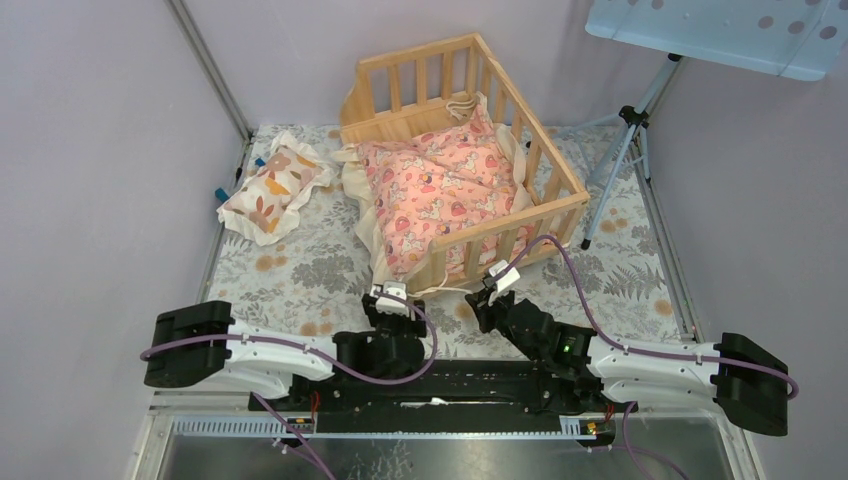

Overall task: Set up the pet bed
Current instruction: Tie the ropes to the bed frame.

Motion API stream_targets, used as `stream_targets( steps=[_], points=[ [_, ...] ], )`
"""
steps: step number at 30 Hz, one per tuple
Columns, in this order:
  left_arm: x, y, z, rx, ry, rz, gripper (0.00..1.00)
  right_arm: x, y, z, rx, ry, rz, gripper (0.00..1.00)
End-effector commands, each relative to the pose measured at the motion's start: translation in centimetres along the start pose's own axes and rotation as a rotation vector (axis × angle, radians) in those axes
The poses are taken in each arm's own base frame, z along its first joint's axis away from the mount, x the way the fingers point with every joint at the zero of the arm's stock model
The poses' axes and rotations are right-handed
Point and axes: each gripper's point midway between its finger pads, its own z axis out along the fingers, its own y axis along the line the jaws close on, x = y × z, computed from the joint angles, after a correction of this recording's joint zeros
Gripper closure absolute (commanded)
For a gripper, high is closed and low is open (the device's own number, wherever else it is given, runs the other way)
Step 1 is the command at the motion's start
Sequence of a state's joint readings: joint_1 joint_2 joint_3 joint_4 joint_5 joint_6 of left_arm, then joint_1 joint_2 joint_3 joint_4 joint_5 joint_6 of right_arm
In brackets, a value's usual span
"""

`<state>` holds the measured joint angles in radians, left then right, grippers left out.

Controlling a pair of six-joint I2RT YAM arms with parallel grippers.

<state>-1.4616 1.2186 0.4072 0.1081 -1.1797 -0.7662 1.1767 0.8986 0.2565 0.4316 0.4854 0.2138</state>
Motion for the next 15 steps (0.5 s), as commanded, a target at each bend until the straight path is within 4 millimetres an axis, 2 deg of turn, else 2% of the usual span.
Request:
stream_targets(
  steps=[1, 5, 15],
  points=[
    [-0.6, -0.8, 0.9, 0.028, -0.002, -0.039, 0.30, -2.0, 0.4, 0.2, -0.009, -0.059, 0.027, 1.00],
    [-0.4, -0.9, 1.4, 0.019, 0.011, -0.045, 0.40, -2.0, 0.5, 0.2, -0.013, -0.061, 0.030, 1.00],
    [0.3, 0.7, 1.6, -0.039, 0.036, -0.046, 0.80, -2.0, 0.4, 0.0, -0.012, -0.065, 0.030, 1.00]
  ],
)
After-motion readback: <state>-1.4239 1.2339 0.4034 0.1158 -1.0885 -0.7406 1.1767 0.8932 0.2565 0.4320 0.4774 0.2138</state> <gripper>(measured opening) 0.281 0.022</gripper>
